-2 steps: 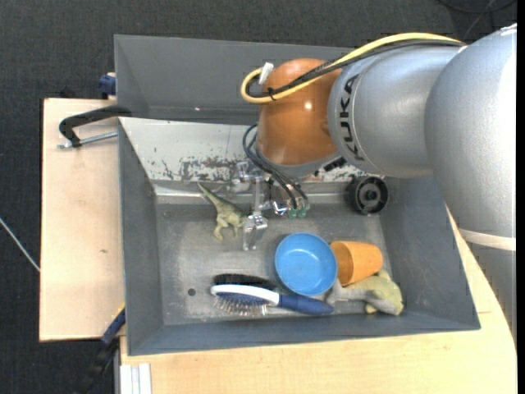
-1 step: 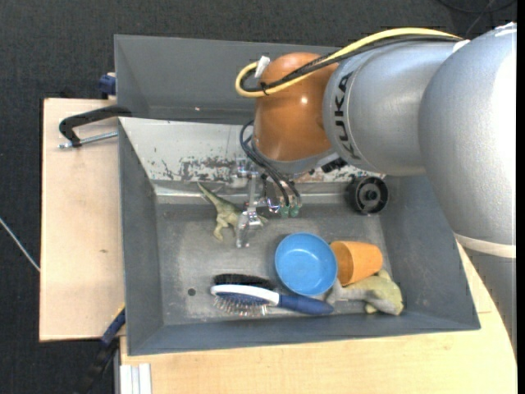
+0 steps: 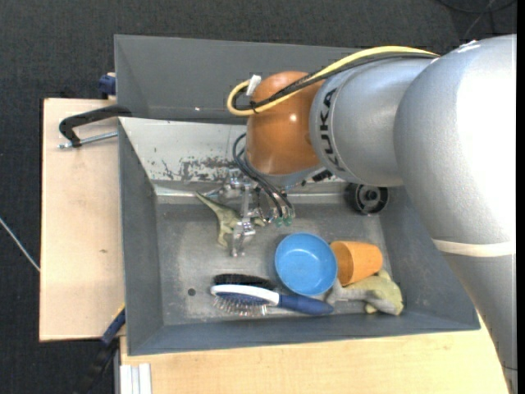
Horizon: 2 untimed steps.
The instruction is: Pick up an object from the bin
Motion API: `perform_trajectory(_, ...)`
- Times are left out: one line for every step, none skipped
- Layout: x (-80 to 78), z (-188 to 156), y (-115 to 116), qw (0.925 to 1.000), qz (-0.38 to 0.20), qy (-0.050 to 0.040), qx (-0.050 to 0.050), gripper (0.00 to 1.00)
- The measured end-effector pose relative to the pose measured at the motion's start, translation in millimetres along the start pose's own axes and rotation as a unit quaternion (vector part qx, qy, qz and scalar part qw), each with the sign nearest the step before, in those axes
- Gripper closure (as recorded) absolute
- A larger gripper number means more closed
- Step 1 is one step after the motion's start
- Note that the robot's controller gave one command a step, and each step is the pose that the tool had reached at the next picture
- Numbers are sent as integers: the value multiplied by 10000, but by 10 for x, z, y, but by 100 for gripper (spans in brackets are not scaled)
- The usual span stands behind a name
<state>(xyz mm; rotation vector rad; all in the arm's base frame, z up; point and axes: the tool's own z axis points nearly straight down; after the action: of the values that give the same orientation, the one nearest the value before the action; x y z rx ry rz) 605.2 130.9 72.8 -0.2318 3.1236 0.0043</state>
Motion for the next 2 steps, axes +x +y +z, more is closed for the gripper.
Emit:
perform_trajectory(-18,-22,7,10000,4,16,0,0)
perform_trajectory(-42,-40,3,10000,9,-29,-1,100)
